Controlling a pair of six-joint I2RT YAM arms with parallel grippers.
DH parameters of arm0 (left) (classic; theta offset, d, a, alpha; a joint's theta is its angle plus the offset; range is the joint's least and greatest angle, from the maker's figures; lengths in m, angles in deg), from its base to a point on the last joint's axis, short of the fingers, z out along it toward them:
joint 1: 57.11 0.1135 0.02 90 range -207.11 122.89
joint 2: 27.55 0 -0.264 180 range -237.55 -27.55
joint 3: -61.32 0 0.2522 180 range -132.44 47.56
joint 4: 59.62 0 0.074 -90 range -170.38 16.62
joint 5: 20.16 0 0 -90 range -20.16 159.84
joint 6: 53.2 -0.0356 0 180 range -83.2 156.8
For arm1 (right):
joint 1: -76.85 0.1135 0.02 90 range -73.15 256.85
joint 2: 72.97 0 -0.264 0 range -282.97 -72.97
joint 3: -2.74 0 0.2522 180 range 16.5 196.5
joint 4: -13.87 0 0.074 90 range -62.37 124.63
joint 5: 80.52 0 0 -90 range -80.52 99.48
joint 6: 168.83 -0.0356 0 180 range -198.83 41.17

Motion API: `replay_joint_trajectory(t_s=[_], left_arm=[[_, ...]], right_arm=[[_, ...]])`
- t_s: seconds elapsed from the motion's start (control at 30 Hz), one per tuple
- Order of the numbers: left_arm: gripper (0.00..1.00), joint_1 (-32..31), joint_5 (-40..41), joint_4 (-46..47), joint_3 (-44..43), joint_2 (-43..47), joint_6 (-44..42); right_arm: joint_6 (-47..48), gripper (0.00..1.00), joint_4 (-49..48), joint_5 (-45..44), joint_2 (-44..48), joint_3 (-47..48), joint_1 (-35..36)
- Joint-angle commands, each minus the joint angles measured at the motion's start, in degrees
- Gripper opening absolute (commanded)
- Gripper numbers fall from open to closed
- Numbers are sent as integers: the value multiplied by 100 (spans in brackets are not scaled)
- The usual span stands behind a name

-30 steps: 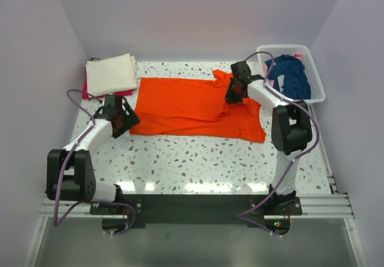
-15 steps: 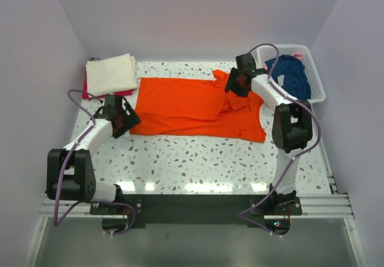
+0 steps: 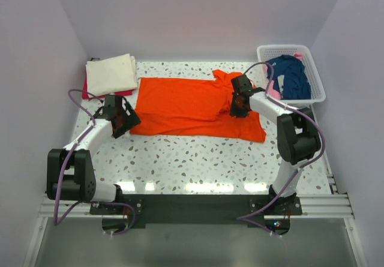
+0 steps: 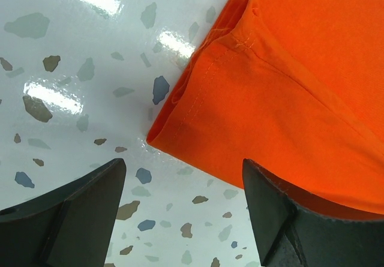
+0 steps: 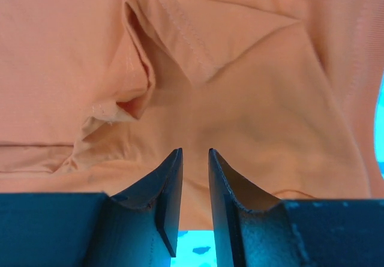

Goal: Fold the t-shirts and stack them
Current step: Fold the tshirt

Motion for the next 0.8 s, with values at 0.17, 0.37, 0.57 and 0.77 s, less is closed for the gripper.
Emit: replay_joint_trajectory(t_s=[0.17, 0.37, 0.57, 0.77], left_arm=[[84, 40, -60, 174, -199, 53, -128], [84, 40, -60, 147, -243, 53, -154], [84, 49, -87, 174, -217, 45, -163], [84, 40, -113, 191, -225, 36, -172]], right_arm=[[278, 31, -209, -85, -882, 984, 215], [401, 42, -60, 125, -1348, 1775, 241], [568, 55, -306, 451, -1524, 2048, 268], [708, 58, -174, 100, -1191, 1926, 259]])
